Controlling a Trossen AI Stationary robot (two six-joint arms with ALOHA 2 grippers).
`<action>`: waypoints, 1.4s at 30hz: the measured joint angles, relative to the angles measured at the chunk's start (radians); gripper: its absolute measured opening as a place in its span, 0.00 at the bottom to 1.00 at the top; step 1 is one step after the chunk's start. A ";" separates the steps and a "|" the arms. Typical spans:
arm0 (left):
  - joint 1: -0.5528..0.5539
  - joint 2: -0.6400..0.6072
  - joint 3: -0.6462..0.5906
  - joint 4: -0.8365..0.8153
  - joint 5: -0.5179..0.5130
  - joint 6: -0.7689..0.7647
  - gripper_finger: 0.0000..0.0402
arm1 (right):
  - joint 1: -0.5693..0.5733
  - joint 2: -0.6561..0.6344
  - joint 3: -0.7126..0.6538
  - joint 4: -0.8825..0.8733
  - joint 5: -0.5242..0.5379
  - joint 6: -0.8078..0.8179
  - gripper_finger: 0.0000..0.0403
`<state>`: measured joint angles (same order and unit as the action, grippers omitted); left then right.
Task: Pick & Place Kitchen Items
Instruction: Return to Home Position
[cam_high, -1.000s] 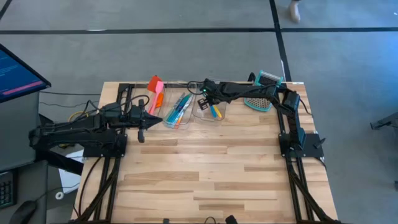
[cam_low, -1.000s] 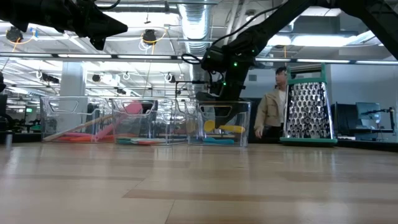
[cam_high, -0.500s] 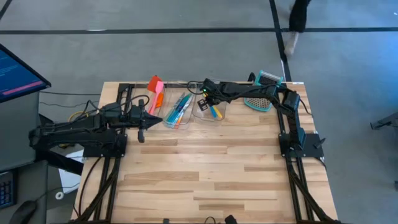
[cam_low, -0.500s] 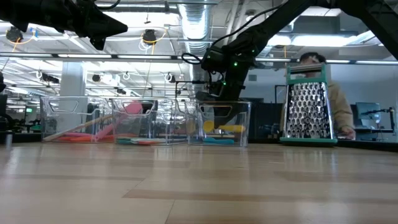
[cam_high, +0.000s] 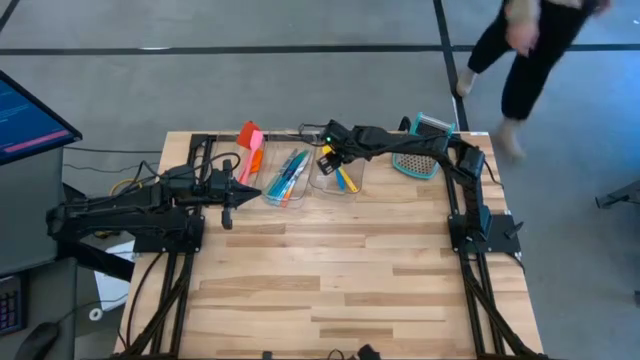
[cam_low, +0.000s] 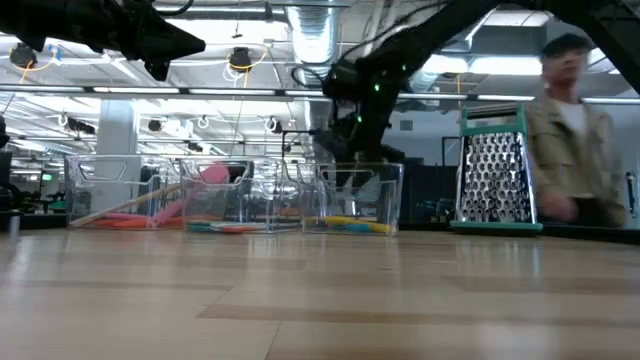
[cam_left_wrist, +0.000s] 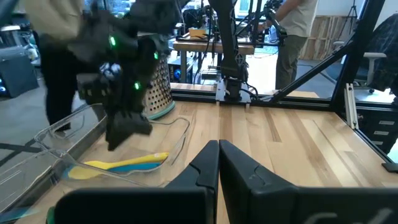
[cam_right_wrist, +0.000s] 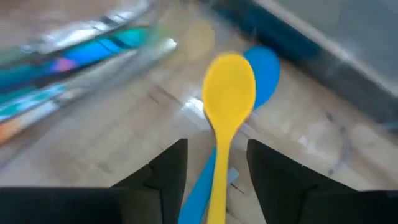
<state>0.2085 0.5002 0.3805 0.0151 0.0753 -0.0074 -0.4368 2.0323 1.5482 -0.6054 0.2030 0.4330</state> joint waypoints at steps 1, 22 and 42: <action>0.000 0.000 0.000 0.000 0.000 0.000 0.00 | 0.002 -0.002 0.025 -0.022 -0.007 -0.012 0.40; 0.000 -0.006 0.000 0.001 0.000 0.003 0.00 | 0.085 -0.018 0.287 -0.184 -0.233 -0.383 0.01; 0.000 -0.011 -0.001 0.011 0.000 0.003 0.00 | 0.122 -0.125 0.285 -0.063 -0.236 -0.443 0.00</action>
<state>0.2085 0.4896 0.3798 0.0262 0.0753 -0.0040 -0.3145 1.9076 1.8332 -0.6681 -0.0334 -0.0103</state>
